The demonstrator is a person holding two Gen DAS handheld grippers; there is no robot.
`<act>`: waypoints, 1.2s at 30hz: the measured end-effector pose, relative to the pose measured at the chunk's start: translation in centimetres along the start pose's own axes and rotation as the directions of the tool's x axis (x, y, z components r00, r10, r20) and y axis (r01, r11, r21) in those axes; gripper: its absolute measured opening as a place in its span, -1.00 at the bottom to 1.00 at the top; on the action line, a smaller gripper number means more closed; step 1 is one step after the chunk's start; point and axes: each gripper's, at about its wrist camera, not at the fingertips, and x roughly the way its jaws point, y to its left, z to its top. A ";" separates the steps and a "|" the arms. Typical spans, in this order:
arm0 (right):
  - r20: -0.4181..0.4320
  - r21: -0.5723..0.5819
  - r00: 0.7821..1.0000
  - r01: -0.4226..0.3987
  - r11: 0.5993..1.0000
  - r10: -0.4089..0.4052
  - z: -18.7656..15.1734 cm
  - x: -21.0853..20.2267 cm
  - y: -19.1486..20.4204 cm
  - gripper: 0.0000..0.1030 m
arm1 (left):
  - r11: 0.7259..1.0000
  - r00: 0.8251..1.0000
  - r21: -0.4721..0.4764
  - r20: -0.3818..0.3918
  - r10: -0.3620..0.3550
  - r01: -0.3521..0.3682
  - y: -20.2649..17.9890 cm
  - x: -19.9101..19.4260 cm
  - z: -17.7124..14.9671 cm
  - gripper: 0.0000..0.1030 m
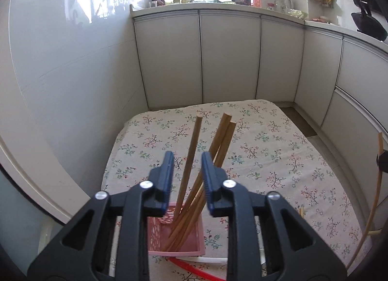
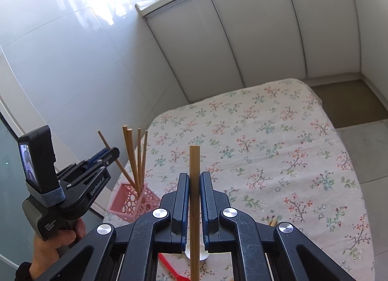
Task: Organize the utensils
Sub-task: 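Open both tools to release the chopsticks into the pink holder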
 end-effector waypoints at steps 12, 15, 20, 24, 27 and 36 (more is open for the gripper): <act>0.182 -0.029 0.983 0.005 1.000 0.000 1.3 -0.1 3.6 -0.86 | 0.981 0.990 -0.142 -0.068 0.123 -0.132 4.5 -4.4 -1.8 0.32; 0.264 -0.037 0.965 0.005 0.999 0.005 2.1 0.1 5.7 -0.86 | 0.973 0.980 -0.150 -0.124 0.158 -0.176 5.4 -4.2 -2.5 0.43; 0.409 -0.023 0.912 -0.031 0.999 0.038 2.8 0.8 8.9 -0.86 | 0.961 0.960 -0.166 -0.213 0.184 -0.221 7.2 -3.5 -3.4 0.48; 0.421 -0.050 0.906 -0.031 0.998 0.049 2.6 2.5 11.3 -0.86 | 0.957 0.952 -0.190 -0.255 0.169 -0.221 8.1 -2.8 -3.8 0.48; 0.395 -0.062 0.917 -0.034 0.997 0.056 2.2 3.9 12.0 -0.86 | 0.957 0.953 -0.197 -0.259 0.160 -0.214 8.4 -2.7 -3.8 0.48; 0.320 -0.083 0.947 0.013 0.996 0.015 -0.9 8.2 11.4 -0.85 | 0.959 0.956 -0.208 -0.259 0.134 -0.191 8.6 -2.2 -3.7 0.48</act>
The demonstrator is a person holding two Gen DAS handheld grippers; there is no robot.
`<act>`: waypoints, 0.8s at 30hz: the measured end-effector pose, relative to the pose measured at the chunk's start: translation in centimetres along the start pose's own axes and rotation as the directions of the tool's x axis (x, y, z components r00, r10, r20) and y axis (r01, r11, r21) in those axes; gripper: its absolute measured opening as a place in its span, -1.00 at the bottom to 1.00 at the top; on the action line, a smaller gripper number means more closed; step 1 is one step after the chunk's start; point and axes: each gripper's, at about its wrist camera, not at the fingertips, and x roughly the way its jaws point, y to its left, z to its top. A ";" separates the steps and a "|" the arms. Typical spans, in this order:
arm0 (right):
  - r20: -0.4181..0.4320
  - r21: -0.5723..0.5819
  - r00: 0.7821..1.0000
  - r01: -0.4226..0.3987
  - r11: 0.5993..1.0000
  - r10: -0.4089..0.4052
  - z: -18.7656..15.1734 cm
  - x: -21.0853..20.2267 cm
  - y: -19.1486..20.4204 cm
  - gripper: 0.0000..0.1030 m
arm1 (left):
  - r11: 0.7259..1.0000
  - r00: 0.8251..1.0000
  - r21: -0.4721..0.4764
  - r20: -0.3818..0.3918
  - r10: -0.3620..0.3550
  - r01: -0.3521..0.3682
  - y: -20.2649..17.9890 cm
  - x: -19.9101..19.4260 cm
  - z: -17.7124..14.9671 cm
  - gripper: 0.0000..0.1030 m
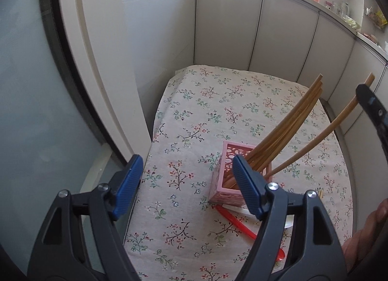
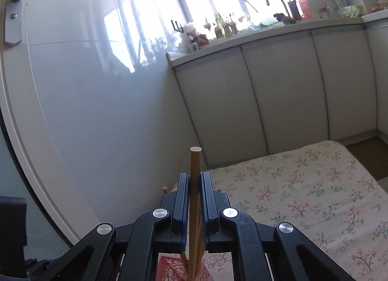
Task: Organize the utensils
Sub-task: 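Open both tools to release the chopsticks into the pink holder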
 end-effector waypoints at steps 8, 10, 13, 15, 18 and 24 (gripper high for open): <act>-0.122 0.028 0.992 -0.013 1.000 0.016 -2.0 2.0 -0.9 -0.78 | 1.000 1.000 0.011 0.004 -0.005 0.005 -0.6 -0.1 -0.2 0.49; -0.142 0.032 0.989 -0.022 0.999 0.026 -1.8 1.9 -1.1 -0.51 | 1.000 1.000 0.016 0.003 -0.009 0.009 -0.7 -0.2 -0.2 0.49; -0.145 0.045 0.989 -0.029 0.999 0.035 -1.3 1.0 -1.6 -0.15 | 0.999 1.000 0.024 0.002 -0.021 0.021 -0.9 -0.3 -0.3 0.49; -0.159 0.045 0.987 -0.019 0.999 0.026 -0.8 0.3 -2.2 -0.12 | 0.999 0.999 0.033 -0.001 -0.037 0.037 -1.1 -0.5 -0.4 0.49; -0.182 0.046 0.983 0.004 0.999 0.004 -0.2 -1.1 -3.3 0.04 | 0.997 0.998 0.055 -0.014 -0.056 0.057 -1.8 -0.6 -0.8 0.50; -0.289 0.007 0.956 0.063 0.998 -0.059 0.2 -2.9 -6.0 0.29 | 0.991 0.996 0.099 -0.048 -0.081 0.086 -3.0 -0.7 -1.7 0.50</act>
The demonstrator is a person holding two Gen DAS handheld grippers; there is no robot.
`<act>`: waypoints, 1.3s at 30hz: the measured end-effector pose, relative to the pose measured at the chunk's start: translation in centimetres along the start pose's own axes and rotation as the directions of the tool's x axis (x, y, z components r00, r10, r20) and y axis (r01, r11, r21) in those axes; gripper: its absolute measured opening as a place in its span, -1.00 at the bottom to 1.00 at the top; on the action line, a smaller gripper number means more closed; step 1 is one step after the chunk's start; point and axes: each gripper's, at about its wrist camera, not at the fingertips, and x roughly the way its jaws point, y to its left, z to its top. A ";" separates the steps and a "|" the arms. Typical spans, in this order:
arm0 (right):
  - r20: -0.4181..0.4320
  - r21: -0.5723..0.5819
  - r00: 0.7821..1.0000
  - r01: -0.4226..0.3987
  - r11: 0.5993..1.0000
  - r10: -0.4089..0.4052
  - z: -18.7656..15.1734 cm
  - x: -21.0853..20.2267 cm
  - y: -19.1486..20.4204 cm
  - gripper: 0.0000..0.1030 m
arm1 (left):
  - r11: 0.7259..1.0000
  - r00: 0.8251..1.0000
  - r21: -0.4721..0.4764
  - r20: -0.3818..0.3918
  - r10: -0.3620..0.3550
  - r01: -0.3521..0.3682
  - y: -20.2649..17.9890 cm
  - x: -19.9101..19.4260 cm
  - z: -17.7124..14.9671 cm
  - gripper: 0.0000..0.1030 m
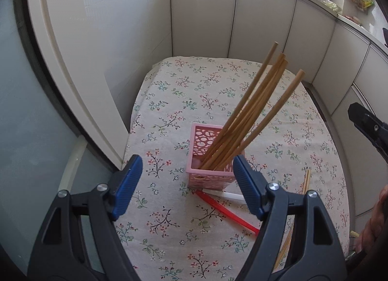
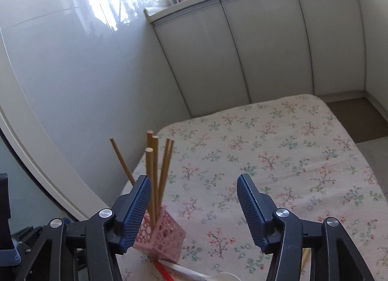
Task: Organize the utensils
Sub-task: 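Open both tools to release the chopsticks into the pink holder, then reach the left tool to the last two chopsticks and grasp one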
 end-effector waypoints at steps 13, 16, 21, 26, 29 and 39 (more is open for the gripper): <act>-0.218 0.110 0.973 0.104 0.989 -0.078 -3.3 -1.6 -8.6 0.53 | 0.994 0.991 0.084 -0.117 -0.064 0.074 -3.5 0.9 -2.8 0.50; -0.289 0.151 0.954 0.134 0.979 -0.086 -4.1 -1.1 -10.3 0.56 | 0.989 0.987 0.112 -0.137 -0.079 0.095 -4.8 1.1 -3.4 0.50; -0.401 0.164 0.910 0.189 0.968 -0.110 -5.5 -0.6 -12.7 0.67 | 0.980 0.985 0.176 -0.162 -0.059 0.088 -7.3 1.6 -4.6 0.50; -0.491 0.139 0.860 0.238 0.961 -0.142 -7.0 -0.2 -14.5 0.74 | 0.970 0.975 0.218 -0.213 -0.060 0.107 -9.8 2.8 -5.4 0.51; -0.539 0.129 0.829 0.257 0.958 -0.150 -7.7 0.1 -15.6 0.75 | 0.965 0.965 0.224 -0.253 -0.075 0.134 -11.2 3.7 -5.8 0.51; -0.616 0.103 0.765 0.317 0.943 -0.189 -9.1 0.2 -18.8 0.75 | 0.958 0.909 0.173 -0.389 -0.148 0.230 -14.6 7.8 -6.2 0.55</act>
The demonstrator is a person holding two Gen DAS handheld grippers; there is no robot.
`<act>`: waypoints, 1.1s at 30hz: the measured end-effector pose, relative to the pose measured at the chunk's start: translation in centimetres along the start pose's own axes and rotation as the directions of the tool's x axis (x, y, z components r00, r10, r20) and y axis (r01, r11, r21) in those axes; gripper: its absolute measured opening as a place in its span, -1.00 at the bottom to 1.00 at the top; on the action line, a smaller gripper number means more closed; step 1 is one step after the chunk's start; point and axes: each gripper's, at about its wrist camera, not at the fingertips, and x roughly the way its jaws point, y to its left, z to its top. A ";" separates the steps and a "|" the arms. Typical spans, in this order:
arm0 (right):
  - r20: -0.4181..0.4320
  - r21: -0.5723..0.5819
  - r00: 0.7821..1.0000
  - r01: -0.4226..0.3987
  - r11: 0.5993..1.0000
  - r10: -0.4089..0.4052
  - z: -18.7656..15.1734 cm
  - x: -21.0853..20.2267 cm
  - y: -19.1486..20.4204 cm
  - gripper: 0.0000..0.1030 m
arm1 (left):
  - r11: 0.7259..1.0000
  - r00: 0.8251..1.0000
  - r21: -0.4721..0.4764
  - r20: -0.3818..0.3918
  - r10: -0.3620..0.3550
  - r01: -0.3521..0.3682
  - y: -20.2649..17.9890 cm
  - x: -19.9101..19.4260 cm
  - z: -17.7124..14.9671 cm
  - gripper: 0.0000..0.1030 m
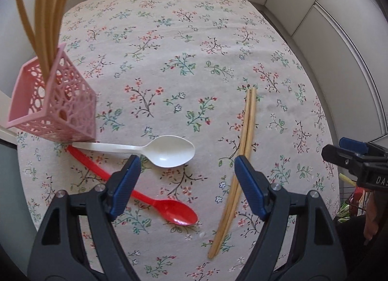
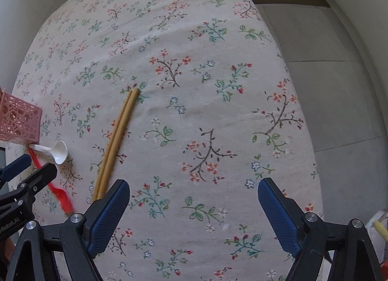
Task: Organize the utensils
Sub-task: 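Reach the left tool to the last two chopsticks and grasp one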
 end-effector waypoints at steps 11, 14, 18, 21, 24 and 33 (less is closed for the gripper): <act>-0.013 0.018 1.000 0.010 1.000 -0.010 -0.1 0.2 -2.1 0.75 | 0.985 0.985 -0.016 -0.020 -0.173 0.173 -2.2 3.1 2.4 -0.27; -0.016 0.037 1.000 -0.003 0.999 0.003 -0.1 0.1 -2.6 0.75 | 0.982 0.980 -0.010 -0.054 -0.189 0.189 -3.1 4.3 2.7 -0.60; -0.018 0.048 1.000 -0.013 0.999 0.014 -0.1 0.1 -2.9 0.75 | 0.981 0.978 0.005 -0.074 -0.194 0.195 -4.2 4.9 2.8 -0.73; -0.016 0.048 1.000 -0.012 0.999 0.012 -0.1 0.0 -3.0 0.75 | 0.984 0.982 0.021 -0.080 -0.173 0.175 -4.9 5.3 2.8 -0.76; -0.017 0.050 1.000 -0.016 0.999 0.017 -0.1 0.0 -3.1 0.75 | 0.988 0.985 0.021 -0.078 -0.153 0.155 -5.2 5.4 3.1 -0.77; -0.022 0.057 1.000 -0.022 0.998 0.023 0.1 0.2 -3.2 0.75 | 0.994 0.993 0.014 -0.055 -0.104 0.105 -7.0 6.7 5.2 -0.77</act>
